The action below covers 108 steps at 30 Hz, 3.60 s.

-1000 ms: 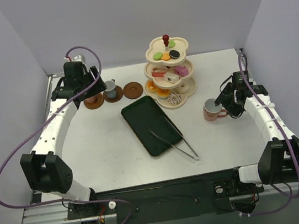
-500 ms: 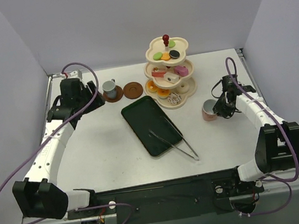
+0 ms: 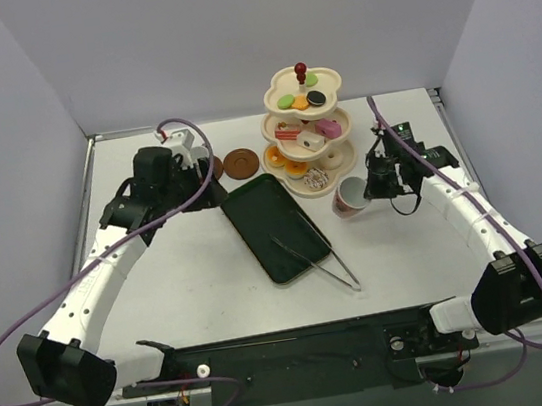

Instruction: Serve the afternoon tea

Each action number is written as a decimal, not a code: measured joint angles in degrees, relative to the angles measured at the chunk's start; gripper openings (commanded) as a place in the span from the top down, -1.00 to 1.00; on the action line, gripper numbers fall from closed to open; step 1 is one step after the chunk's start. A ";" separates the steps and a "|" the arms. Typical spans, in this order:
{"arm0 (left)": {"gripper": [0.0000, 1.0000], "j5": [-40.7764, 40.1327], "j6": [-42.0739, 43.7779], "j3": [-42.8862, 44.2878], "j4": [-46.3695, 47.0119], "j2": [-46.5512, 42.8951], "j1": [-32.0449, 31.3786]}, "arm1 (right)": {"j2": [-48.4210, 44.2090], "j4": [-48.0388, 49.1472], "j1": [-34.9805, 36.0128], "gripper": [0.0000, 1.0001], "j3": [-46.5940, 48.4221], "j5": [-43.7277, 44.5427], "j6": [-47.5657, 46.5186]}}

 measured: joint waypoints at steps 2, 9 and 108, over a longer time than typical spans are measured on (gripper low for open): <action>-0.37 2.16 -0.26 0.00 0.33 0.00 -2.80 | -0.42 -0.85 3.63 1.00 3.69 -2.12 -1.90; -0.39 9.01 -5.57 0.57 7.72 1.64 -9.53 | 3.54 -4.17 15.98 1.00 16.74 -4.76 -3.30; 1.00 22.93 35.80 45.00 5.79 53.09 6.43 | -4.02 -1.44 17.70 -0.01 16.26 3.63 1.16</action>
